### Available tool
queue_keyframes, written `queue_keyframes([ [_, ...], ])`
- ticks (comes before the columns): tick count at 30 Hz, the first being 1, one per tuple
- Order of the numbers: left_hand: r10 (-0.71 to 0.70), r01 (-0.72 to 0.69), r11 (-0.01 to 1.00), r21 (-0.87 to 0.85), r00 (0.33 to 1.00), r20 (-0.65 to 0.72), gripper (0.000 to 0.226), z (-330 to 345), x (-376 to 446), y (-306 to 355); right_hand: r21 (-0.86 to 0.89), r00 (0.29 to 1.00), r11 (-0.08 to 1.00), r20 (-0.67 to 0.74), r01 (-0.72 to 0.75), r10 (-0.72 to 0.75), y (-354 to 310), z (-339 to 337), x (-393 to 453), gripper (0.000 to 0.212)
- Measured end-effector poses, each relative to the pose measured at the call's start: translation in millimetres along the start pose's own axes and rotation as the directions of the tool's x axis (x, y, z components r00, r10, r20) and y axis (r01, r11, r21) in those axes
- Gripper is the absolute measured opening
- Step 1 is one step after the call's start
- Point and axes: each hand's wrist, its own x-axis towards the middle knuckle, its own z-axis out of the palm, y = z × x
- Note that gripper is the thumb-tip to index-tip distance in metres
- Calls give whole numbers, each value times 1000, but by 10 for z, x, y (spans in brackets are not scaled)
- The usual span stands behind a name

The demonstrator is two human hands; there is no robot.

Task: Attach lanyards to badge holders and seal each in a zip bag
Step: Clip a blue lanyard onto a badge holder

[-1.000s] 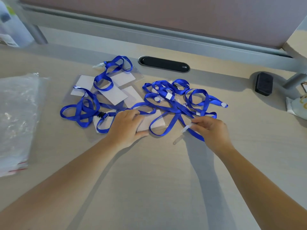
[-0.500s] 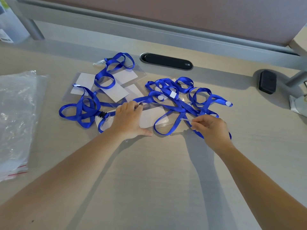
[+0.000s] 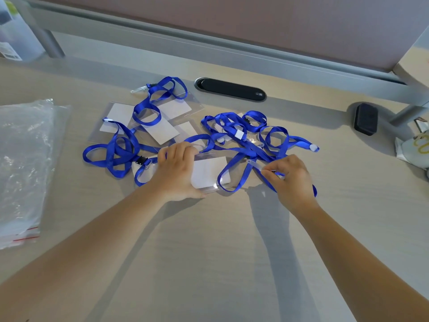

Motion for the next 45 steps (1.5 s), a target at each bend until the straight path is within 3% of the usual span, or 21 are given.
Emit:
queue_keyframes([
  [5,-42,40,999,-31,997,-61,86,-87,-149,-31,150,993,983,68,-103,94,-70,-54,-45,9],
  [13,-89,53,981,-186,977,-194,93,-339,-294,62,380,994,922,106,-75,37,-315,-161,-84,24],
  [16,-20,-8,974,-226,992,-123,93,-489,-301,139,420,995,904,89,-79,46,-414,-253,-79,26],
  [21,67,-67,985,-156,998,-6,99,-608,-325,157,384,992,919,116,-92,52,-450,-354,-69,25],
  [27,90,-113,966,-233,990,-107,96,-553,-283,298,377,986,916,141,-134,86,-404,-406,-106,23],
  [30,103,-145,944,-296,983,-151,92,-495,-257,406,449,977,870,142,-204,156,-348,-459,-102,12],
  [32,107,-160,938,-308,978,-180,89,-469,-255,472,459,967,852,161,-251,197,-301,-506,-113,15],
  [35,104,-158,946,-285,975,-194,91,-422,-241,531,471,958,845,240,-255,155,-244,-571,-172,9],
  [37,105,-155,951,-266,975,-194,92,-405,-225,581,458,957,856,257,-241,132,-205,-590,-213,17],
  [43,94,-95,953,-288,995,-17,98,-536,-115,819,431,979,879,93,-204,182,-204,-660,-195,23],
  [45,96,-70,931,-358,994,57,85,-617,-38,892,453,984,875,24,-170,179,-217,-729,-181,25],
])
